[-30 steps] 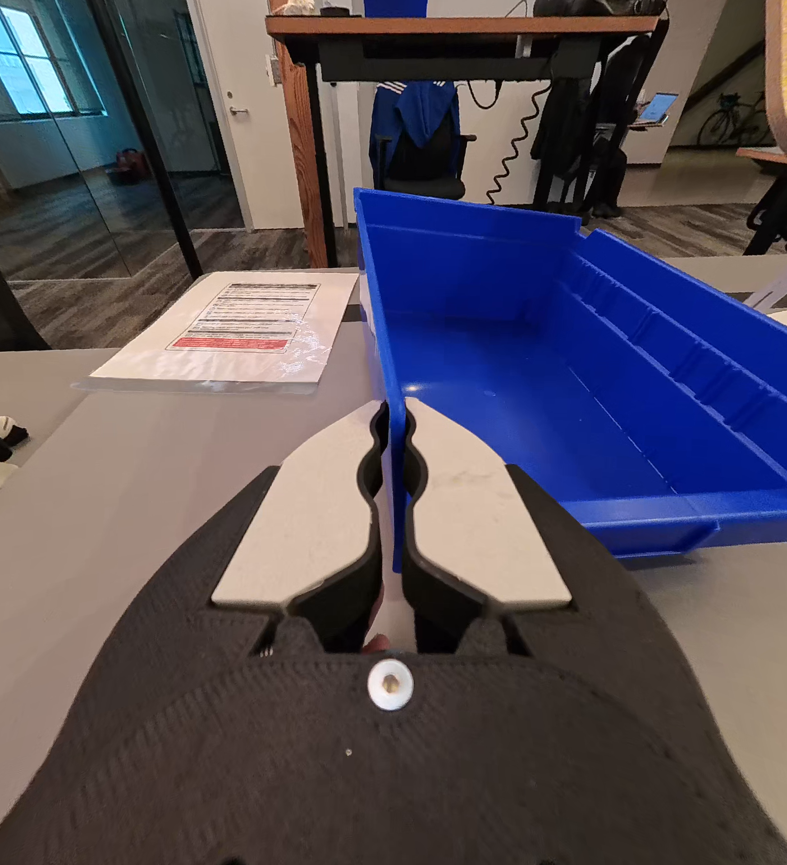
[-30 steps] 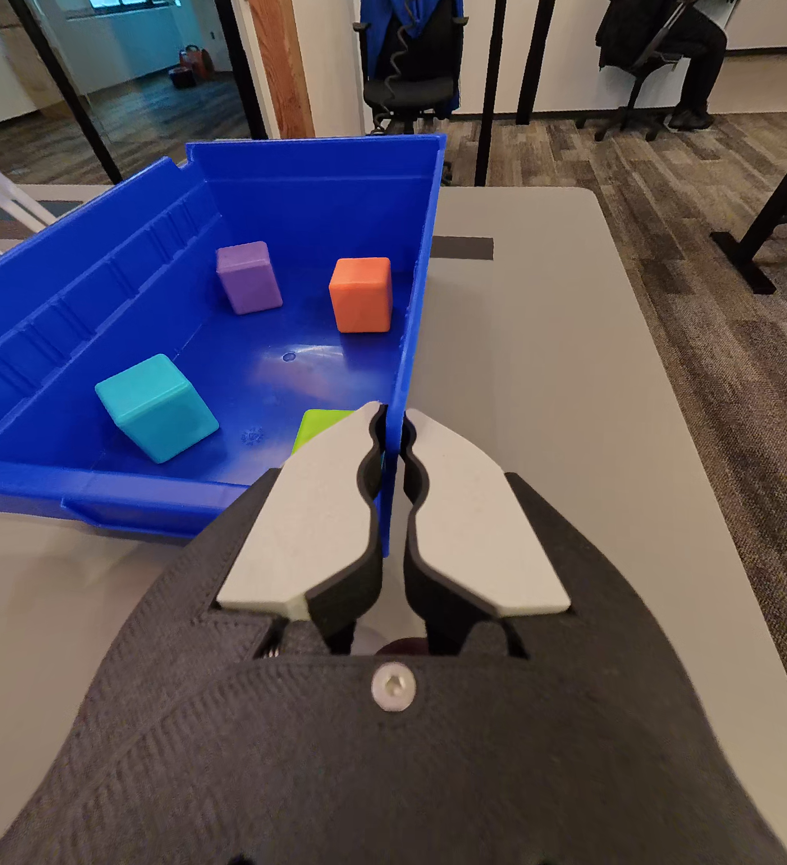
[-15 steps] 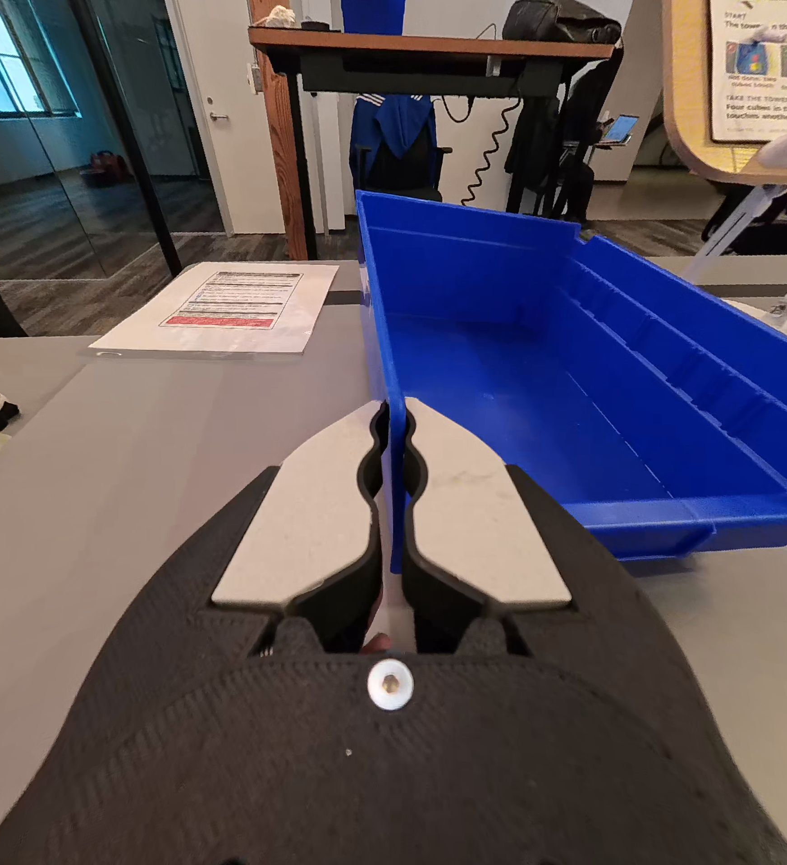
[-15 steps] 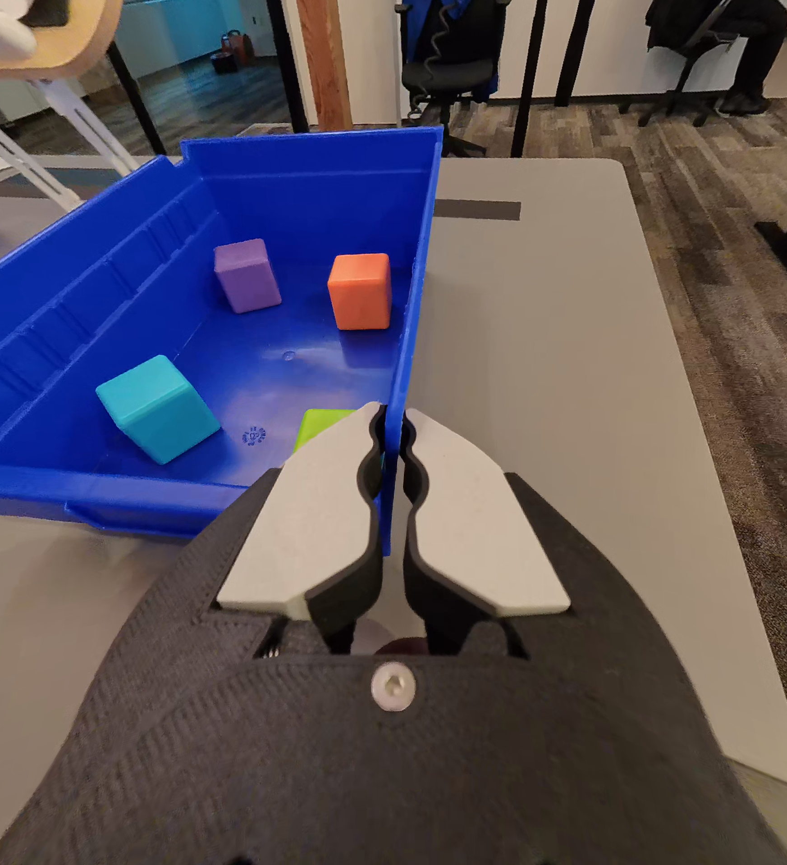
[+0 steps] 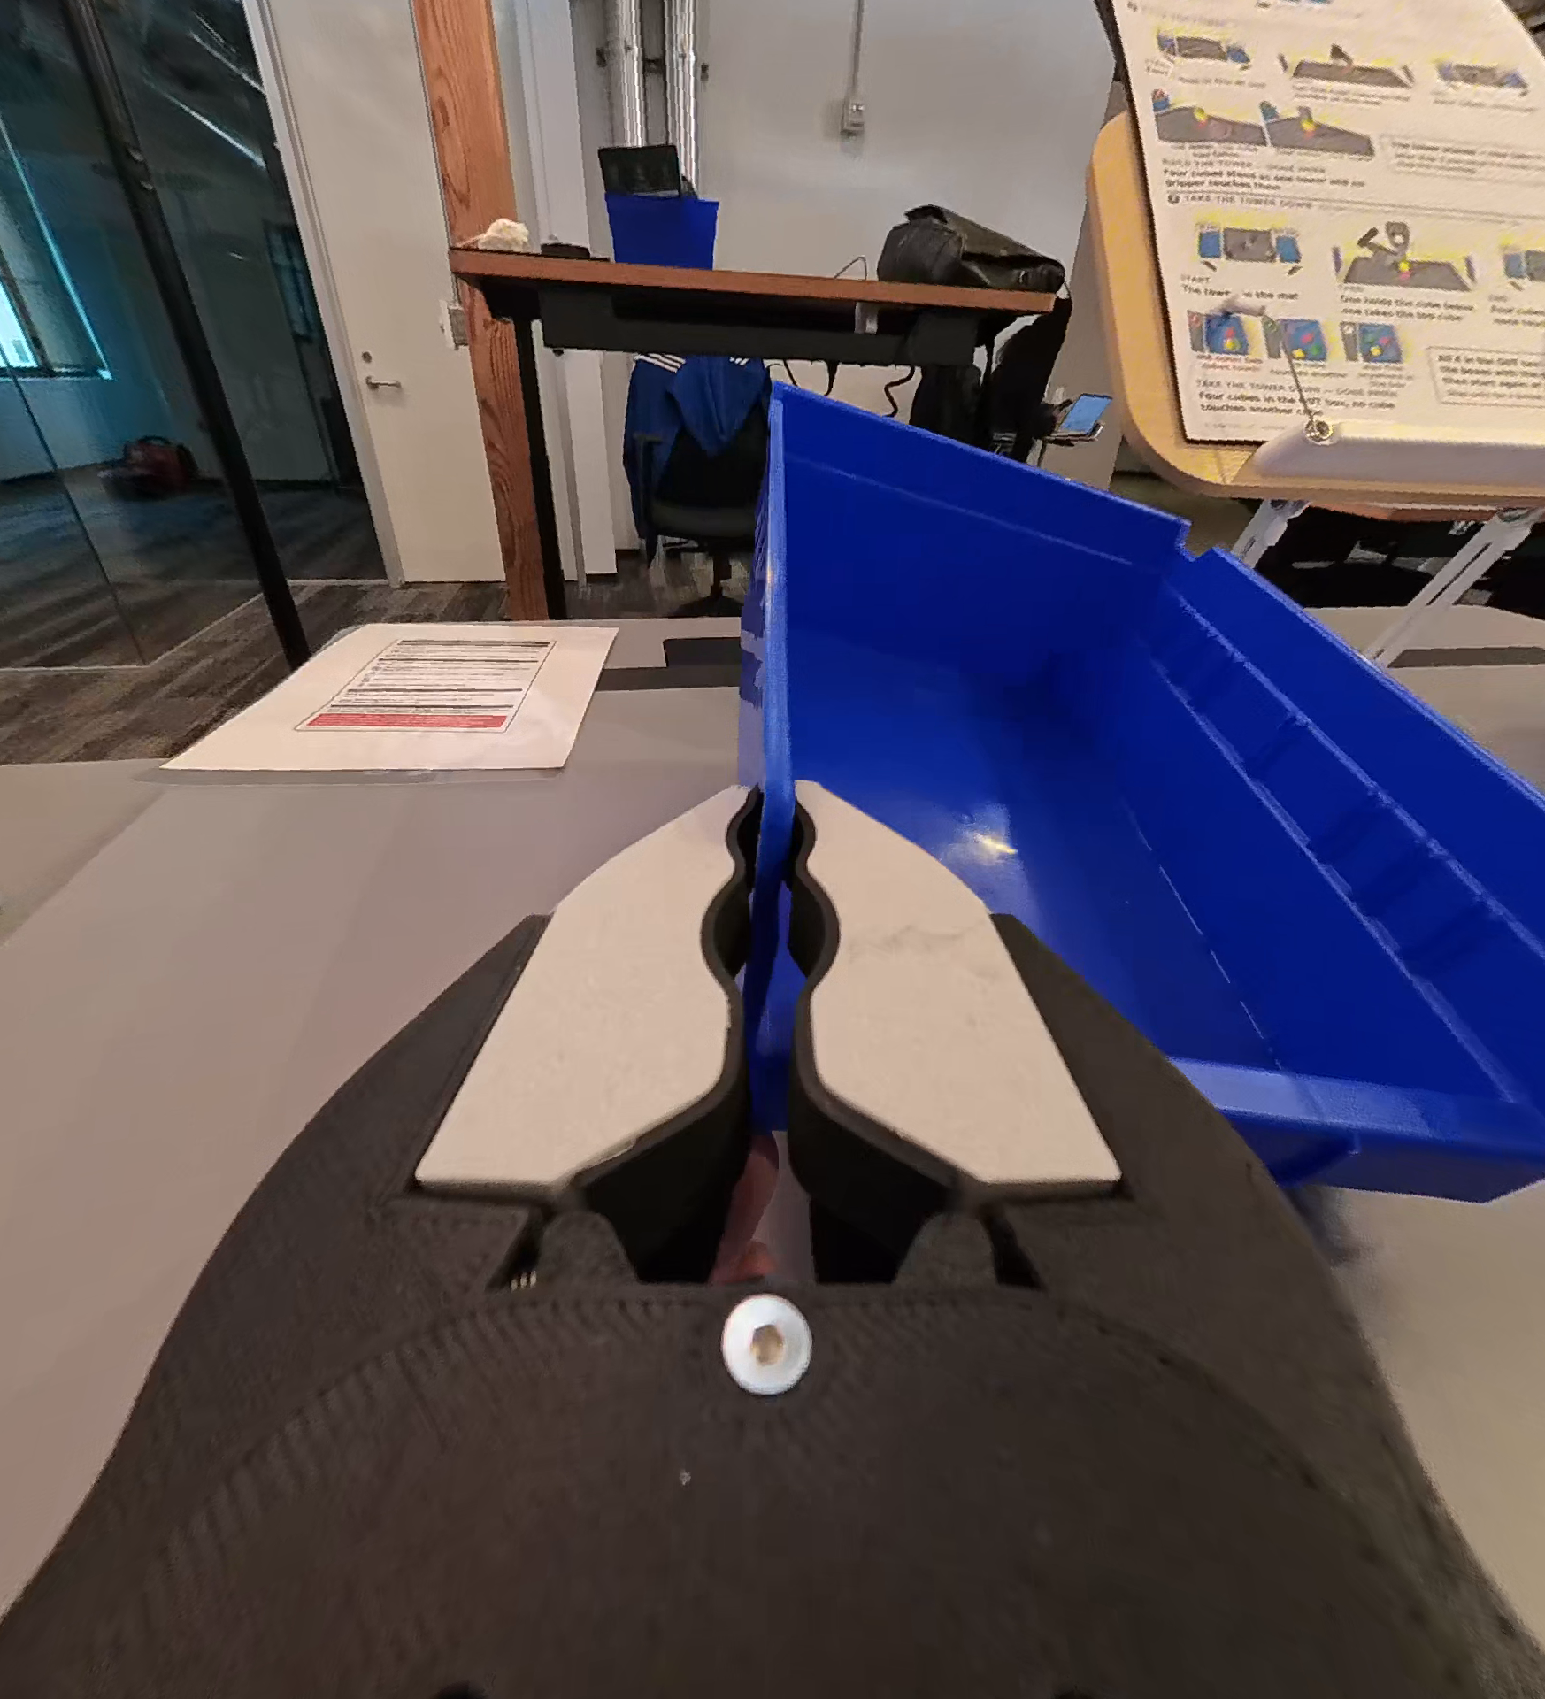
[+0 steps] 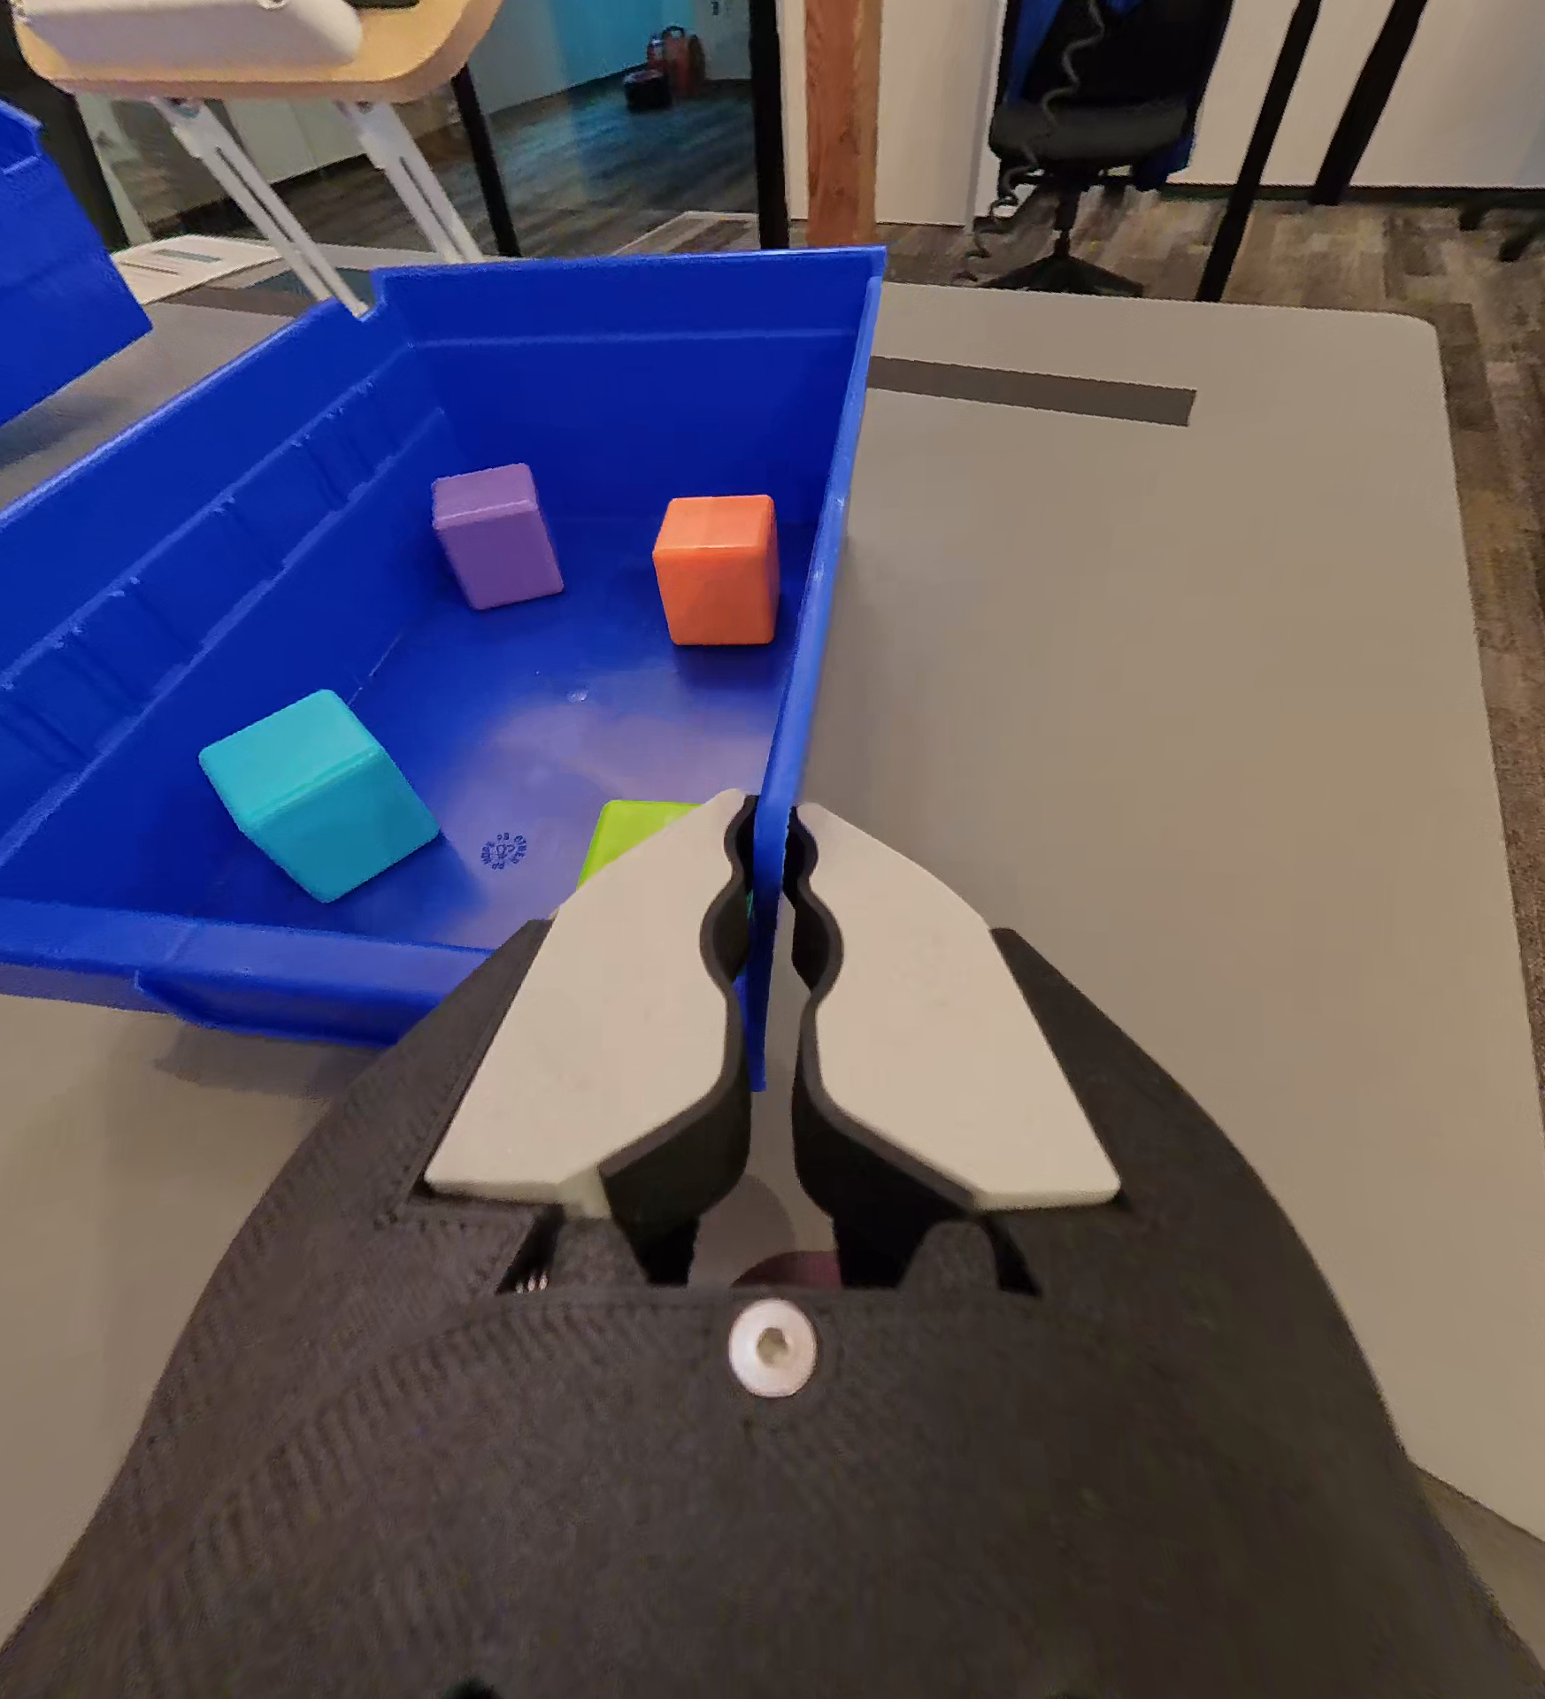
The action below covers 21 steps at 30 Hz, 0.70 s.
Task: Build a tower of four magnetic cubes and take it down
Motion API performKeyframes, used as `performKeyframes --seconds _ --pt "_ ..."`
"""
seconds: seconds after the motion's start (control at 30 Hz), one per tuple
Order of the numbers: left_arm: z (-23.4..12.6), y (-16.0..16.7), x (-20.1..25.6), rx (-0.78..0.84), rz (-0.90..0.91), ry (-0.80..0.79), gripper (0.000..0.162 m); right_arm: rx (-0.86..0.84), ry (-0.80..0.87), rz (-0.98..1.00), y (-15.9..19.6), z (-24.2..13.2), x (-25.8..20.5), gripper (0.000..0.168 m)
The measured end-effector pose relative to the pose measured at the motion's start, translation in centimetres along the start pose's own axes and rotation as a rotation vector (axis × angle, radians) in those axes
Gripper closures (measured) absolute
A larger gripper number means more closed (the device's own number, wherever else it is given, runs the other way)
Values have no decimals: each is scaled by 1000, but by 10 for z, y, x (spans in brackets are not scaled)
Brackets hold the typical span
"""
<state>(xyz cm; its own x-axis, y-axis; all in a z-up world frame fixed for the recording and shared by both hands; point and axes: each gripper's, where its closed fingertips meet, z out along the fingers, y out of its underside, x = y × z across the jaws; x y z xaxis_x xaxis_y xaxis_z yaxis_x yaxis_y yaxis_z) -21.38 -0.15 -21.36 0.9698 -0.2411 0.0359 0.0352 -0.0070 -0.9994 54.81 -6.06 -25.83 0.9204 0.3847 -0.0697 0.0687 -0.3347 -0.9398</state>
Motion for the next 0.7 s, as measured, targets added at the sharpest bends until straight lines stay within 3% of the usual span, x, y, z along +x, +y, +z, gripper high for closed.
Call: performKeyframes --seconds 0.7 --pt "-20 -23 -7 58 89 -4 159 1 -266 -55 0 12 -63 165"
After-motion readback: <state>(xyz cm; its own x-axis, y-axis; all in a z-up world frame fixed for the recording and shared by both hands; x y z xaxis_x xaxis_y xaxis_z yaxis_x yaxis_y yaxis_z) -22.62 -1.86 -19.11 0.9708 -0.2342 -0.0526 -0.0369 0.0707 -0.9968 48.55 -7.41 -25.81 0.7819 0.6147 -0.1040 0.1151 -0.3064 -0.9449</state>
